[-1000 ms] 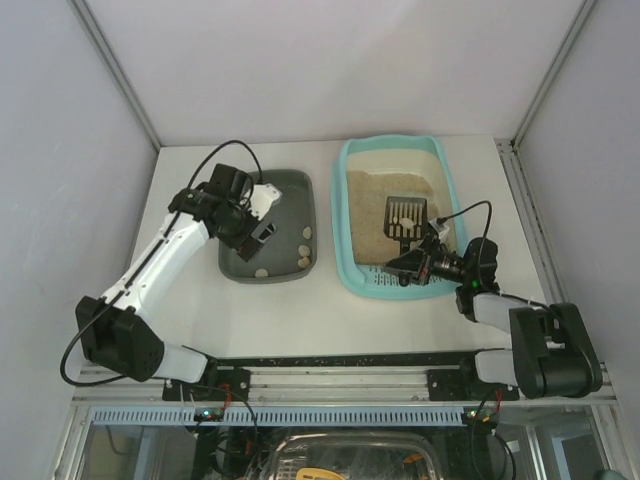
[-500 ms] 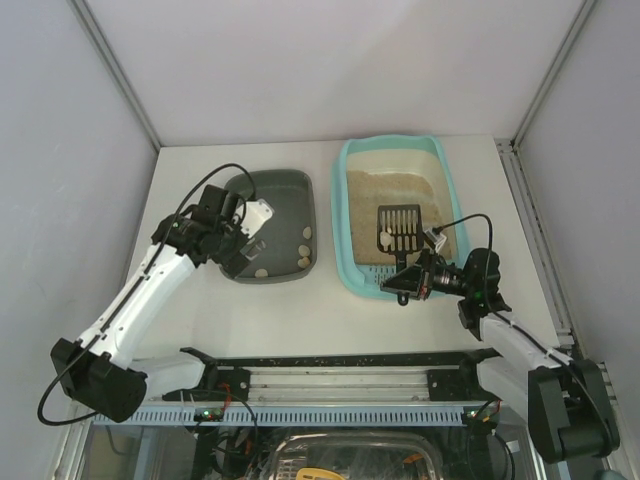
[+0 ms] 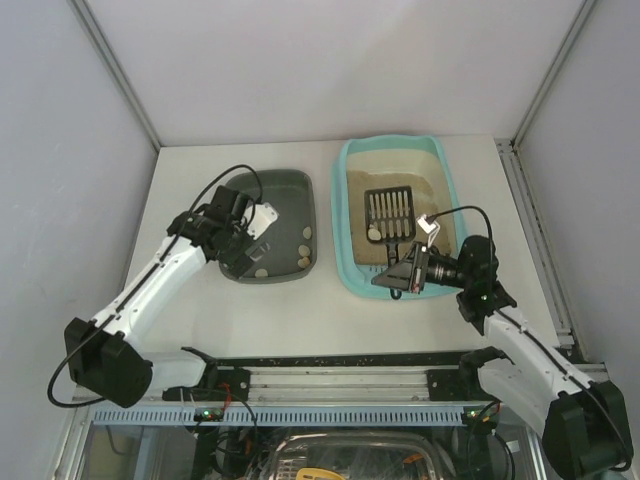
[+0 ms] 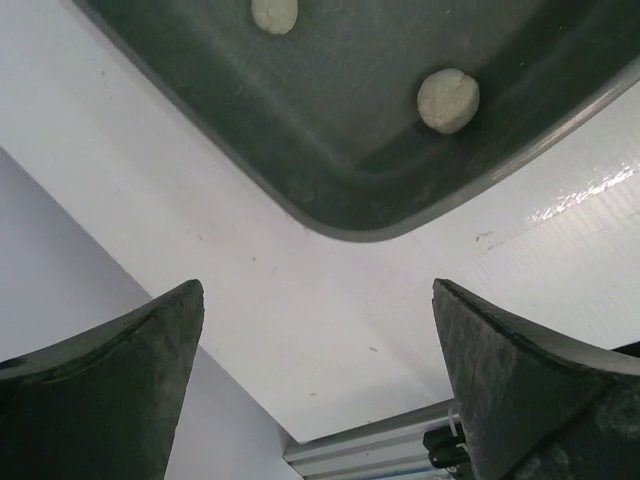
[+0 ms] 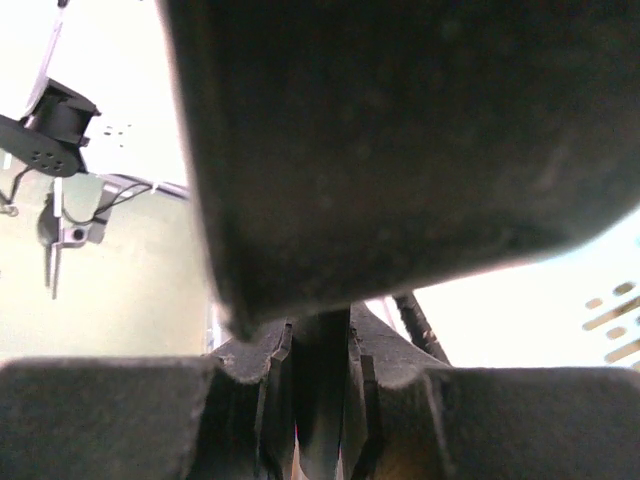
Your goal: Clean the litter box
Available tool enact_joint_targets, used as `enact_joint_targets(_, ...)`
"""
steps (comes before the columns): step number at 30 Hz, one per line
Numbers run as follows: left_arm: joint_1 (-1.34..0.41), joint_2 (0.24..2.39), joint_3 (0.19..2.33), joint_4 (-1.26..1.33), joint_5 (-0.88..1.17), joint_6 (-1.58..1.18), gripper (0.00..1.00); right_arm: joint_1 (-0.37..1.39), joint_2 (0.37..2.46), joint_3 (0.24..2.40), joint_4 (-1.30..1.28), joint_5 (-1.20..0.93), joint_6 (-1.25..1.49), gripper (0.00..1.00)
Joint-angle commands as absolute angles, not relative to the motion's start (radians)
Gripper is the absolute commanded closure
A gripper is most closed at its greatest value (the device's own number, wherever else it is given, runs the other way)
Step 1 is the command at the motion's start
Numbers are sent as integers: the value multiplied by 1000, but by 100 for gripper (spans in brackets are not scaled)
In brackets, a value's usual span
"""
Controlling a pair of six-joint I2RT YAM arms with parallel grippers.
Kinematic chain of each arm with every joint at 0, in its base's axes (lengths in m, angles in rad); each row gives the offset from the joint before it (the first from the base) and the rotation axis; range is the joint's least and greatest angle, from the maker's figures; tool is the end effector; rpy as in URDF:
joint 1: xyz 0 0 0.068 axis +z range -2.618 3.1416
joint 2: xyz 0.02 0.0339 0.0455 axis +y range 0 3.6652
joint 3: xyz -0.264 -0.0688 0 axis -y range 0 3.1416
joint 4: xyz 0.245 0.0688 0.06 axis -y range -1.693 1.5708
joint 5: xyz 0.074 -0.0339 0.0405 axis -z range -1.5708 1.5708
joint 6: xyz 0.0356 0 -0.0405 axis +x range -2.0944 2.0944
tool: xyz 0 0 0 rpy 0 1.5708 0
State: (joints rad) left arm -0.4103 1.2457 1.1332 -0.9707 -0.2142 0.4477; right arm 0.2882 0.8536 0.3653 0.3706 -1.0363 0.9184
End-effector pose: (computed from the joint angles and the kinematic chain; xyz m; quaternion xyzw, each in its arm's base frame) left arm 0.2202 -0.0875 0.2997 0.3779 0.8882 0.1082 0.2380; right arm 0.1663 0.0812 0.2397 -0.1116 0.7193 0.6323 0.2652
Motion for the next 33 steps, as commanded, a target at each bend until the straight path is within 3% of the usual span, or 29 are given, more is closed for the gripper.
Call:
enact_joint_targets(1,-402,1296,1170,-891,-148,440,0,273,935,490,163,-996,682,100)
enact_joint_targets(5,-343,1368,1239,-778,-47,414,0,290,1050,605,50,-940,614,100)
enact_joint_targets(9,-232,1544,1440,-785,97,277,0,313,1260,838,-169,-936,550,100)
enact_joint_targets(14,-98,1692,1681,-785,284,44,1,421,1504,1259,-532,-845,437,100)
enact_joint_targets(20,-48,1737,1772,-757,278,6,0,565,1840,1783,-995,-609,271,100)
enact_joint_targets(27,71,1753,1825,-712,239,-154,0,717,1954,1881,-1080,-258,247,100)
enact_joint_targets(33,156,1790,1913,-705,446,-326,0,878,2016,1905,-1099,66,232,100)
